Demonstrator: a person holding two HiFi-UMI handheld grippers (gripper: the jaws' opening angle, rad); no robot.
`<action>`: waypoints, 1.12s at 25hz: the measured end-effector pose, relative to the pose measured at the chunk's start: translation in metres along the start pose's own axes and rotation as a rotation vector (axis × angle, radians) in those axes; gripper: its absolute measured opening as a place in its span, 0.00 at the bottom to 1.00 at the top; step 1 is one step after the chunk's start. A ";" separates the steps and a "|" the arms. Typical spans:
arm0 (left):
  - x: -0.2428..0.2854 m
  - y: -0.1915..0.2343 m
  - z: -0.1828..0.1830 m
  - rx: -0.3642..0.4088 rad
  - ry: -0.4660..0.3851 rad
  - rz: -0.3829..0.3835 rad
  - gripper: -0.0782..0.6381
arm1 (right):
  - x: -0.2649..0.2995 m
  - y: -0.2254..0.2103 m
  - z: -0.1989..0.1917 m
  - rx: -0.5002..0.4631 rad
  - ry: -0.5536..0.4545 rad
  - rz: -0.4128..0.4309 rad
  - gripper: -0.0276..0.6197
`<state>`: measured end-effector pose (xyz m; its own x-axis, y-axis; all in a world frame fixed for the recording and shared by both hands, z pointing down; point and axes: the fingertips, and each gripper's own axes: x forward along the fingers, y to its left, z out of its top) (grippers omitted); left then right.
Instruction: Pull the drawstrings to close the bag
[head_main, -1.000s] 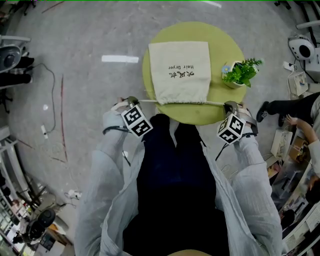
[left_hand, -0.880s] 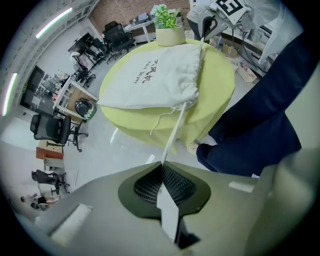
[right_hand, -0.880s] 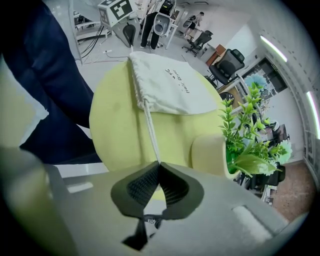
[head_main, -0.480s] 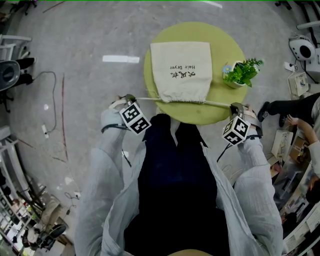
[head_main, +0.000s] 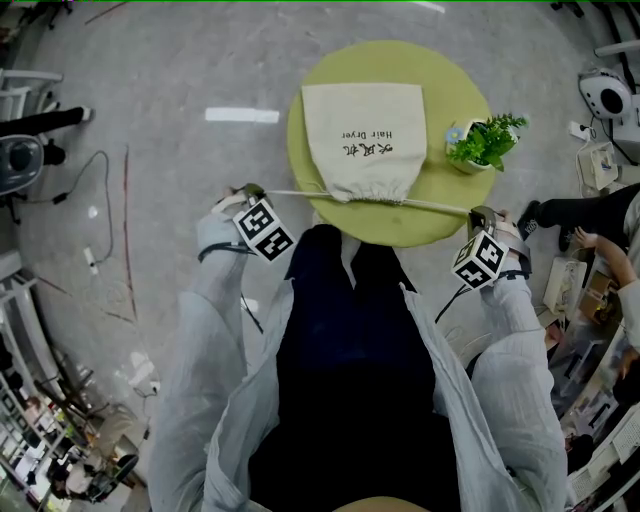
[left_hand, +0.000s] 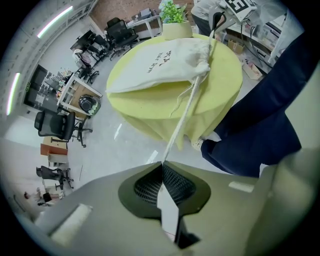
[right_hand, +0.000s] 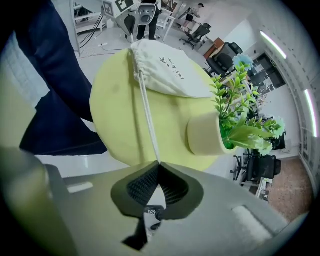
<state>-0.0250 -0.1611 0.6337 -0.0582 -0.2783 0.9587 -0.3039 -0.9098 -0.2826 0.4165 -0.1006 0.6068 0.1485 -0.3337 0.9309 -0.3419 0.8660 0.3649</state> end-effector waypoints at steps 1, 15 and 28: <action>0.001 0.002 -0.001 0.000 0.002 0.003 0.15 | 0.000 0.000 -0.002 0.005 0.002 0.001 0.05; 0.006 0.016 -0.015 -0.023 0.034 0.012 0.15 | -0.001 0.000 -0.030 0.085 0.062 0.009 0.05; -0.047 -0.008 0.039 -0.304 -0.210 -0.272 0.15 | -0.042 -0.011 0.023 0.495 -0.195 0.121 0.06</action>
<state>0.0175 -0.1533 0.5896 0.2472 -0.1269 0.9606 -0.5482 -0.8358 0.0306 0.3930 -0.1051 0.5641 -0.0775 -0.3459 0.9351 -0.7490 0.6393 0.1744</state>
